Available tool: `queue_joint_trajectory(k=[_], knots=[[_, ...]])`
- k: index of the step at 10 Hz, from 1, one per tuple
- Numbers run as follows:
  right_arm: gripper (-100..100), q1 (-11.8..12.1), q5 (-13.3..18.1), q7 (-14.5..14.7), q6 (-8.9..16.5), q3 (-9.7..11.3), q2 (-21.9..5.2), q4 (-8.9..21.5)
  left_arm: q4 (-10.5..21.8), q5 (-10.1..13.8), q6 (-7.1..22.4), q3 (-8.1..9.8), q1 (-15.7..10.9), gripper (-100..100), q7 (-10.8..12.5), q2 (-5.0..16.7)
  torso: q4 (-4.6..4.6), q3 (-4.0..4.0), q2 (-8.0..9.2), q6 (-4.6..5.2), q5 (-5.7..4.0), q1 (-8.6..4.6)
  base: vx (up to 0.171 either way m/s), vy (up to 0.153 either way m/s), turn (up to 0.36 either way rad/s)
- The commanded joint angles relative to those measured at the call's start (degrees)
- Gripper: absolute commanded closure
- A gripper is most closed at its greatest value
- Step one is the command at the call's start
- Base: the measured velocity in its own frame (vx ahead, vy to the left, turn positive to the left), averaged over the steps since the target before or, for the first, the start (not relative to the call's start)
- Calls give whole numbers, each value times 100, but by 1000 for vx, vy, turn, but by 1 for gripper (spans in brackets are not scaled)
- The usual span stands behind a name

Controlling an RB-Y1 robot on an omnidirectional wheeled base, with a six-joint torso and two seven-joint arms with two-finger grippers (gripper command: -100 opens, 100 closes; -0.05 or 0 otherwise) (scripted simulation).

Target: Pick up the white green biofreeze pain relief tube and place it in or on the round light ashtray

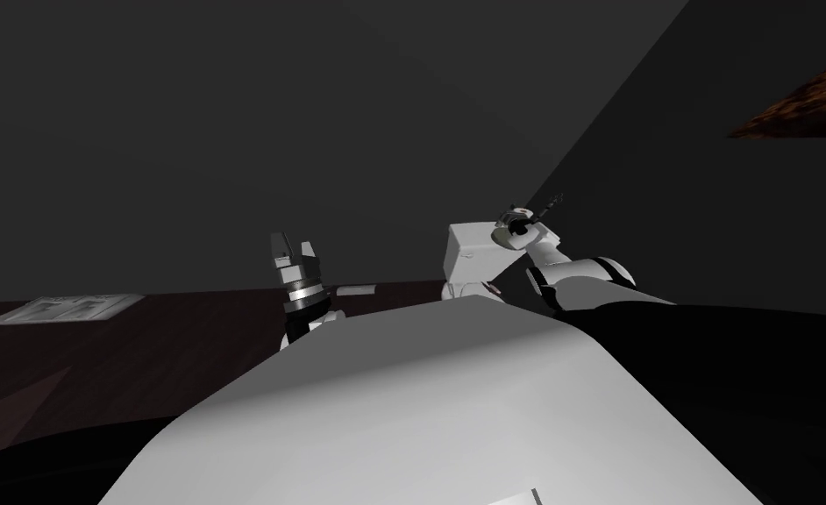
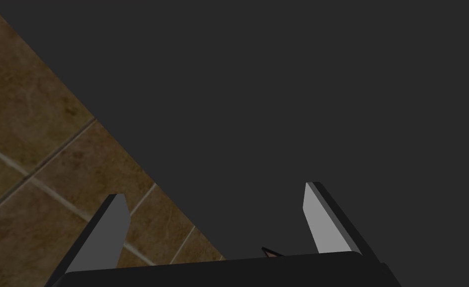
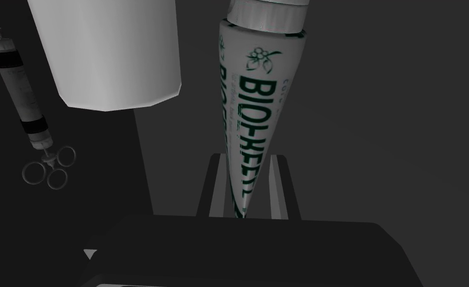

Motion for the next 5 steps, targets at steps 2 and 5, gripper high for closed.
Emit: queue_joint_trajectory(k=[2,5], knots=[[100,-229,90,154,-82,-75,134,281,0,0,0,0,0,0,0,0,-3,-2,0,6,-4,-5,-32,-20,-36],[100,-756,296,510,-230,-255,460,826,0,0,0,0,0,0,0,0,-10,-5,0,10,-13,-9,-37,-22,-64]])
